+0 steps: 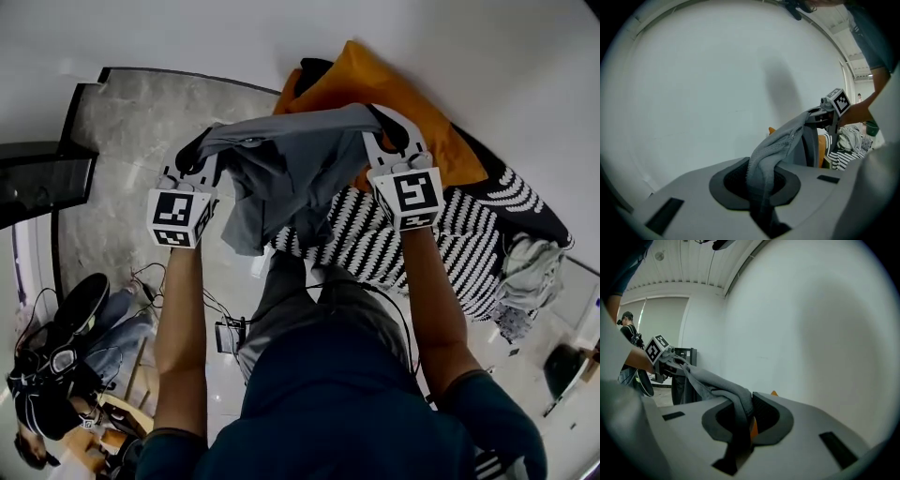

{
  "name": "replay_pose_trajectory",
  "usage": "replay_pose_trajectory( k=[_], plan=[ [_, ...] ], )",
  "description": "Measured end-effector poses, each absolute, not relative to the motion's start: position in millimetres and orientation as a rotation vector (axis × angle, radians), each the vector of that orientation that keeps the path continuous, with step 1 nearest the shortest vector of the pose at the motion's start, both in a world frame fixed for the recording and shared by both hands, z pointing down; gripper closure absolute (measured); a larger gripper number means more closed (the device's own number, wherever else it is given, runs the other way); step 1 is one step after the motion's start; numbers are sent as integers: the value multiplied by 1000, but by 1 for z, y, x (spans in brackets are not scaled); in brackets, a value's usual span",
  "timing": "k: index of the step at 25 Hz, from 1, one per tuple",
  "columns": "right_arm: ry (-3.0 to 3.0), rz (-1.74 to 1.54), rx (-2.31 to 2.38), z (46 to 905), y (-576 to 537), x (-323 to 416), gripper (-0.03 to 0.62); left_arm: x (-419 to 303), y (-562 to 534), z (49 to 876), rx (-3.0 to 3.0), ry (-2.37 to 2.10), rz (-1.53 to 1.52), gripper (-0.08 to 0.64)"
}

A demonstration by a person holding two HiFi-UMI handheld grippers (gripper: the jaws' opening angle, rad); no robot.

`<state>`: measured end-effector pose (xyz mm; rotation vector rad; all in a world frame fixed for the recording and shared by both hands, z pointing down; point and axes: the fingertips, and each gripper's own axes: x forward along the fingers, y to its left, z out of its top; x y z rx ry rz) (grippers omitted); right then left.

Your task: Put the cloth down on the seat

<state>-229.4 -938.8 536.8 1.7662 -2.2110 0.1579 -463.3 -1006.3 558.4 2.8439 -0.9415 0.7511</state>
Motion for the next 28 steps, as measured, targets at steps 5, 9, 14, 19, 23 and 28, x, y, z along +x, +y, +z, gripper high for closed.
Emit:
replay_pose_trajectory(
  k=[5,9,14,19,23,28],
  plan=[
    [-2176,207,1779,567,-958,-219,543,-457,-1017,590,2801,-927,780,528],
    [-2145,255,1784,590,-973,-210,540,-450,-1027,613,2768,-909,798,528],
    [-2102,320,1801,615,-987,-196,537,-440,-1035,636,2722,-877,807,517],
    [-2055,359,1812,636,-997,-183,528,-434,-1038,660,2686,-849,824,486],
    [-2038,356,1806,650,-1004,-177,515,-435,-1037,682,2659,-844,844,468],
    [-2011,276,1774,656,-1012,-174,503,-436,-1042,697,2632,-854,848,451]
  ],
)
